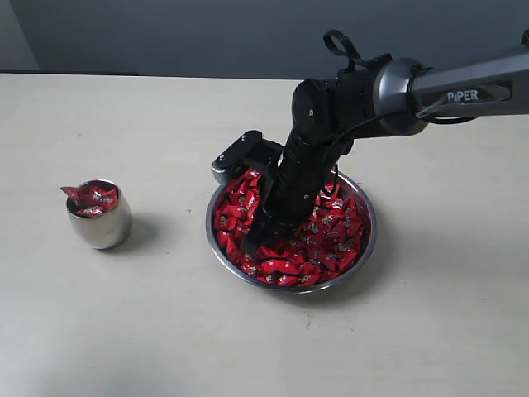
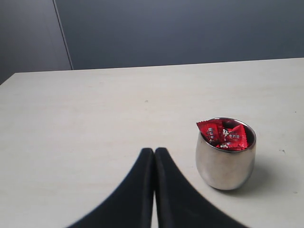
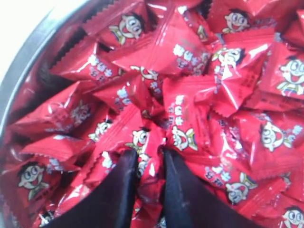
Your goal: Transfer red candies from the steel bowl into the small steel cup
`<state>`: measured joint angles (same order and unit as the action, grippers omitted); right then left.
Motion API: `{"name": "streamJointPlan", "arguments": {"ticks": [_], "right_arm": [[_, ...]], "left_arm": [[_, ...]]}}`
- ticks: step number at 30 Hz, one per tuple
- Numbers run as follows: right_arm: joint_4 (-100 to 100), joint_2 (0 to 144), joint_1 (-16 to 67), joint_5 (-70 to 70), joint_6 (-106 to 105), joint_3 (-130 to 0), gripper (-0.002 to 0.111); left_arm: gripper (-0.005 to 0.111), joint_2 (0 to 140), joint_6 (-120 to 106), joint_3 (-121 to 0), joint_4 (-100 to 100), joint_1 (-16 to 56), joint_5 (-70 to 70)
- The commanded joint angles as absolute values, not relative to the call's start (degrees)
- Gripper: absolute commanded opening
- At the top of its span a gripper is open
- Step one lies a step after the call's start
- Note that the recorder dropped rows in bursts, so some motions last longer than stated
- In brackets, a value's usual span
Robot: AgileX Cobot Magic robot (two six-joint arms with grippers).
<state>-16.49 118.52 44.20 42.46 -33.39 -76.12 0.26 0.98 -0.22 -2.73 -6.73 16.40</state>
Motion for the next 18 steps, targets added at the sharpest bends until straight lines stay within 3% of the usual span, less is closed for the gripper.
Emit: {"name": "streamJointPlan", "arguments": {"ticks": [1,18], "right_arm": [[-16.21,118.67,44.15,42.71,-33.56,-76.29,-0.001],[-7.75,115.65,44.15,45.6,-25.96,-79.82,-0.001]], "left_arm": [[0.0,0.0,1.12,0.0,-2.6,-6.77,16.31],[0.0,0.0,1.12,0.0,-2.6,-6.77,16.31]]}}
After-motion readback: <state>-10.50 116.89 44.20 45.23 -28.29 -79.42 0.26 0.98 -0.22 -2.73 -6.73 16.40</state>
